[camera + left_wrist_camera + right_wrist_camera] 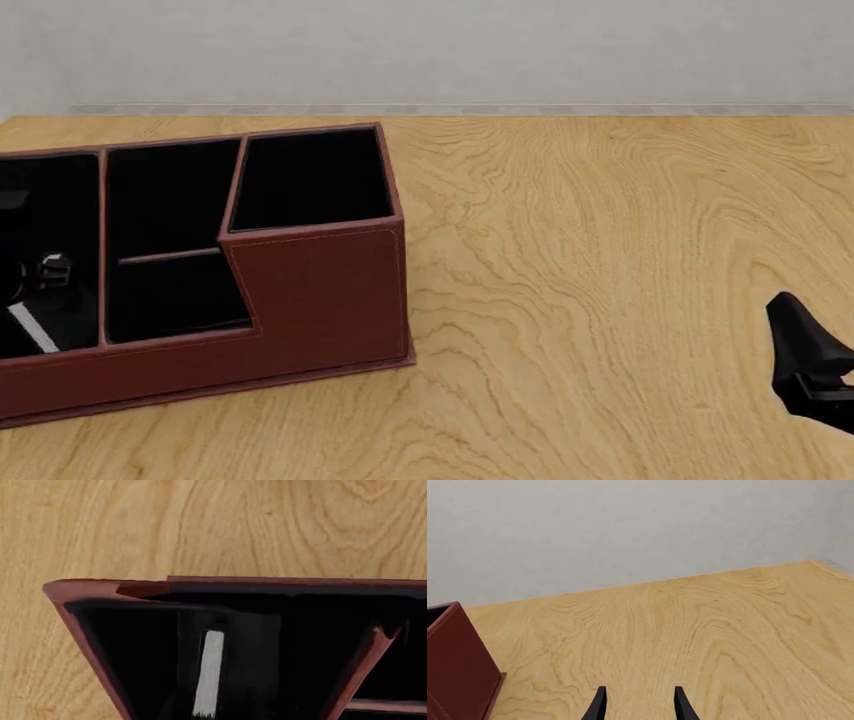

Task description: Pick up the book and place it in the left compartment of the caddy.

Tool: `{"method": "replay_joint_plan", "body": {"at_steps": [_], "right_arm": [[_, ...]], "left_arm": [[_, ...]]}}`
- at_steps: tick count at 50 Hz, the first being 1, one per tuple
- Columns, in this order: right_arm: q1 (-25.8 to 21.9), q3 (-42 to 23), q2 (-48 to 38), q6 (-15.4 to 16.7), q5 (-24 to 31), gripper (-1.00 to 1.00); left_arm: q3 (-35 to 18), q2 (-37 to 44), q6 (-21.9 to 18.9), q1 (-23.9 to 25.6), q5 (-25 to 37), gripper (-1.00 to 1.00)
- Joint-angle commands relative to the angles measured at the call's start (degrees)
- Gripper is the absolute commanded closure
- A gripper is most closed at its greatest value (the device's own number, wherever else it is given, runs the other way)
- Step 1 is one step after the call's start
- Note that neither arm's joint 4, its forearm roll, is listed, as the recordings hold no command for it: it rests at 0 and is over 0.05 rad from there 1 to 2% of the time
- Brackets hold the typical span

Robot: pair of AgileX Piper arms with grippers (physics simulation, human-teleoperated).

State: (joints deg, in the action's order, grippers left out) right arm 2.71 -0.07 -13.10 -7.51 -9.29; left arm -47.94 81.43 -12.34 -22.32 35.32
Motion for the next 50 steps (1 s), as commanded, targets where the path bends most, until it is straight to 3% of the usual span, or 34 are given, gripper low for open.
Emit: {"method": "replay_joint_plan", "body": {"at_steps": [1,50], "right_arm": [[0.1,0.0,0.0,-0.2,-0.1,-1.00],[0.0,0.0,0.1,-0.6,0.2,-1.00]], "left_arm": [[0.5,0.2,-0.8,0.2,-0.1,-1.00],[-0.7,-1.6,-2.3,-0.5,1.6,-1.00]]}}
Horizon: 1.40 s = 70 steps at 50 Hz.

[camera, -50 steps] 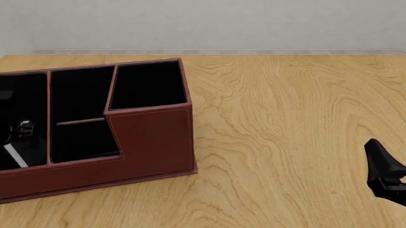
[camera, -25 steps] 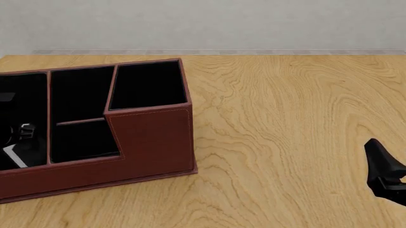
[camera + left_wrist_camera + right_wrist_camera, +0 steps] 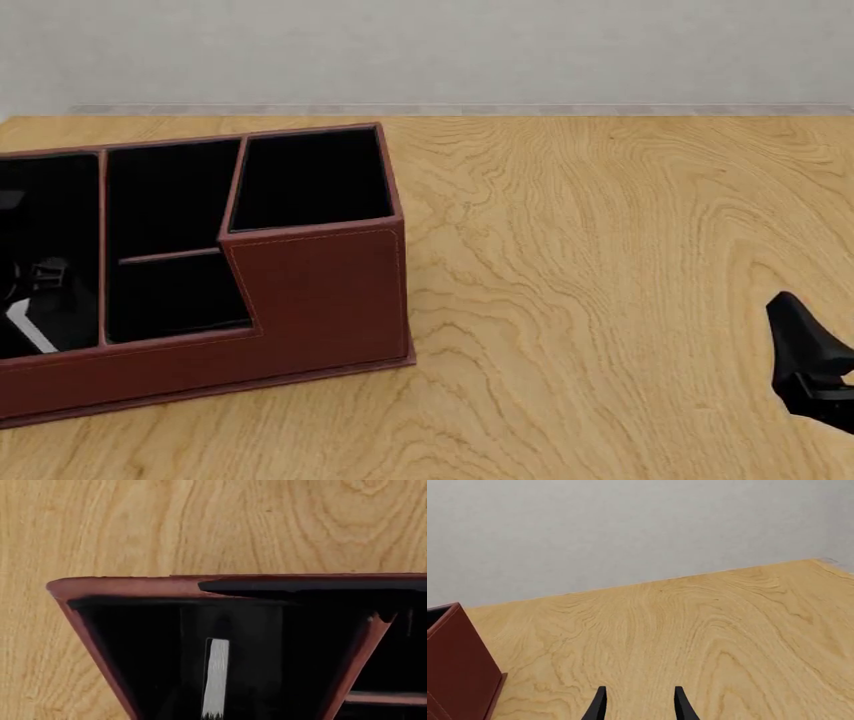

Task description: Pick up the book and place it in the left compartment of the caddy.

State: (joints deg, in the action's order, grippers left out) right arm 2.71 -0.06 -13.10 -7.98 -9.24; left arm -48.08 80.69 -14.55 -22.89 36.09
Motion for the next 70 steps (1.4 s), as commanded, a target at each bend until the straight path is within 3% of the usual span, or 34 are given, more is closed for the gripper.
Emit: {"method": "replay_joint_plan", "body": {"at_steps": [1,70], "right_arm": [[0.0,0.0,0.2,-0.1,0.2,-1.00],[0.0,0.0,-0.4,-0.3,-0.3,-1.00]], "left_arm": [[-0.6,-0.9,0.1,0.3,1.0,-1.00],[-4.1,-4.3,-0.8,-0.2,5.0,-1.00]]}}
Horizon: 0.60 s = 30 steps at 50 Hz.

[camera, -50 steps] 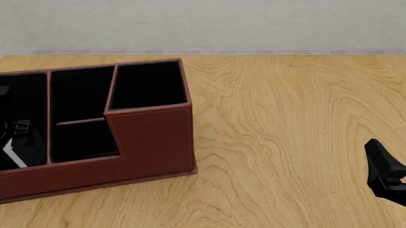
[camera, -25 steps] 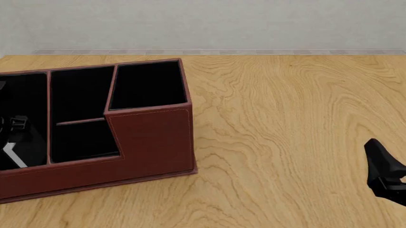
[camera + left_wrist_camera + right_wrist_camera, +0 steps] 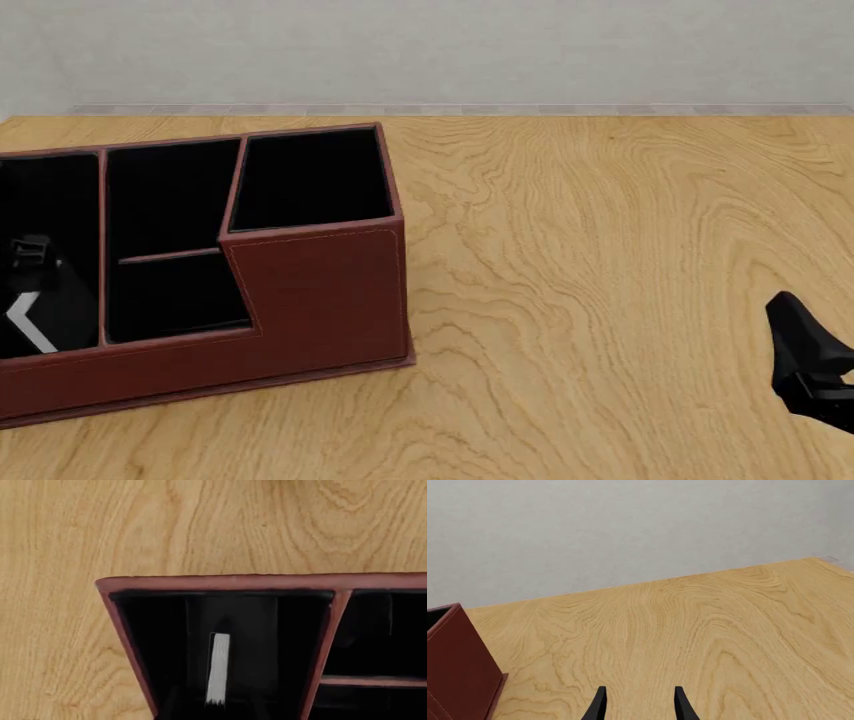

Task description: Pick up the book and place it in the left compartment of the caddy.

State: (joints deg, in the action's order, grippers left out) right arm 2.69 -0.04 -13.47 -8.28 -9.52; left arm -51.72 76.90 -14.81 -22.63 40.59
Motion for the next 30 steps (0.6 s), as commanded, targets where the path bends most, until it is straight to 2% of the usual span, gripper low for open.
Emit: {"method": "replay_joint_plan", "body": {"at_steps": [1,12,30], "right_arm": [[0.0,0.0,0.0,0.0,0.0,-1.00],[0.0,0.0,0.0,0.0,0.0,-1.00],[0.0,0.0,0.0,0.0,0.0,-1.00]], "left_arm": [[-0.5,-0.6,-0.6,-0.5,0.5,-1.00],[-1.6,-1.6,-1.7,-1.4,1.3,-1.00],[-3.5,-3.9,-1.0,0.3,3.9,-1.00]]}}
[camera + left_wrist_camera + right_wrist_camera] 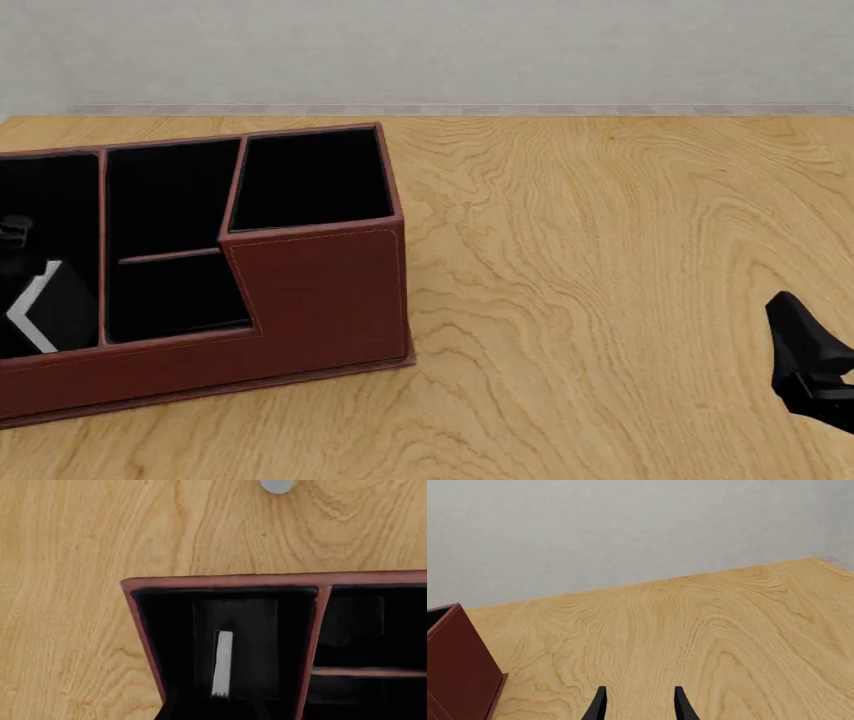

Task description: Pick up the book and place it in the left compartment of the caddy.

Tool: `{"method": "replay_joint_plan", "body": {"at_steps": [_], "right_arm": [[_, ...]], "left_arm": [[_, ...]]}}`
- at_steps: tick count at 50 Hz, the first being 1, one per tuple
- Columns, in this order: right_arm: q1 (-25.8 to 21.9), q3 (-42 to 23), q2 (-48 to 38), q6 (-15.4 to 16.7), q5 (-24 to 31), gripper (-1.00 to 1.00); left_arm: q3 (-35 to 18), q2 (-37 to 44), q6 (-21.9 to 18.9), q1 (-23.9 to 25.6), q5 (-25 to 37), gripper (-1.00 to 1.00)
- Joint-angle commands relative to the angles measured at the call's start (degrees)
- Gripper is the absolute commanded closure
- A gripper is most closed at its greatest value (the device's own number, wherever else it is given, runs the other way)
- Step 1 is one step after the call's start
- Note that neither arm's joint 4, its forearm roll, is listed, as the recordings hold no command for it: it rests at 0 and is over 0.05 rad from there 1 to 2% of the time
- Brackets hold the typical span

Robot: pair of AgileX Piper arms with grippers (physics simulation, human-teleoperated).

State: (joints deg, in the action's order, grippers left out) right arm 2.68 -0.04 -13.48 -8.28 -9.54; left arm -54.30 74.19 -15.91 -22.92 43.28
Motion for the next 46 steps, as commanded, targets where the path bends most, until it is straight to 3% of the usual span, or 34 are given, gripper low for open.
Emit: {"method": "replay_joint_plan", "body": {"at_steps": [1,27,40,46], "right_arm": [[0.0,0.0,0.0,0.0,0.0,-1.00],[0.3,0.0,0.7,-0.9,0.5,-1.00],[0.4,0.0,2.1,-1.0,1.7,-1.00],[0.7,-0.1,2.1,-1.3,1.7,-1.00]], "left_arm": [[-1.0,-1.3,0.1,0.6,1.4,-1.00],[-5.3,-5.5,-0.7,1.0,5.5,-1.00],[-10.1,-10.7,-0.2,2.9,9.4,-1.00],[-15.8,-12.9,1.6,5.4,12.7,-1.00]]}}
